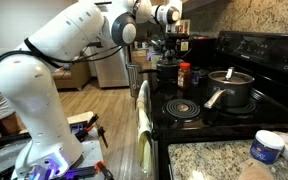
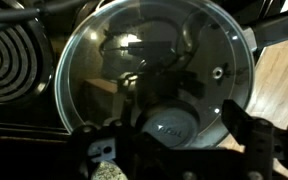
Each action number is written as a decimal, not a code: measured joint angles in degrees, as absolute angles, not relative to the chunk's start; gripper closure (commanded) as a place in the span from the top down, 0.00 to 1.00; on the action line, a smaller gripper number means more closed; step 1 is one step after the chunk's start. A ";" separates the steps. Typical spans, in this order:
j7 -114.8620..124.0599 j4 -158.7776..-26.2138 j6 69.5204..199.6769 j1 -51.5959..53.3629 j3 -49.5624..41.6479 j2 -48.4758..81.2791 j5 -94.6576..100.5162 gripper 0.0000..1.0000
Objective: Uncover the pot on the left, put the lid on the stove, and then put the wooden spoon inside the pot
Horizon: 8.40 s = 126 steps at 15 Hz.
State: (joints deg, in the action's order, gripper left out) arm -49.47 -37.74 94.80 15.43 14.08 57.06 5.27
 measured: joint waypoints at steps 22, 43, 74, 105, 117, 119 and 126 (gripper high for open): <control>-49.34 -33.54 91.14 16.05 12.33 55.06 5.42 0.34; -35.41 -33.66 86.15 12.95 4.46 44.91 5.57 0.34; -13.24 -71.84 109.84 12.71 2.42 26.19 2.92 0.34; 17.02 -149.16 154.65 -2.95 2.35 -20.14 1.37 0.34; 18.60 -135.17 146.63 -2.77 0.32 -3.45 -2.48 0.34; 18.60 -138.31 149.02 -2.77 -0.06 -3.46 -2.48 0.34; 18.62 -147.78 161.30 -2.61 -0.03 -3.46 -2.45 0.84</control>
State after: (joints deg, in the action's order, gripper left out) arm 18.62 -147.78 161.30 -2.61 -0.03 -3.46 -2.45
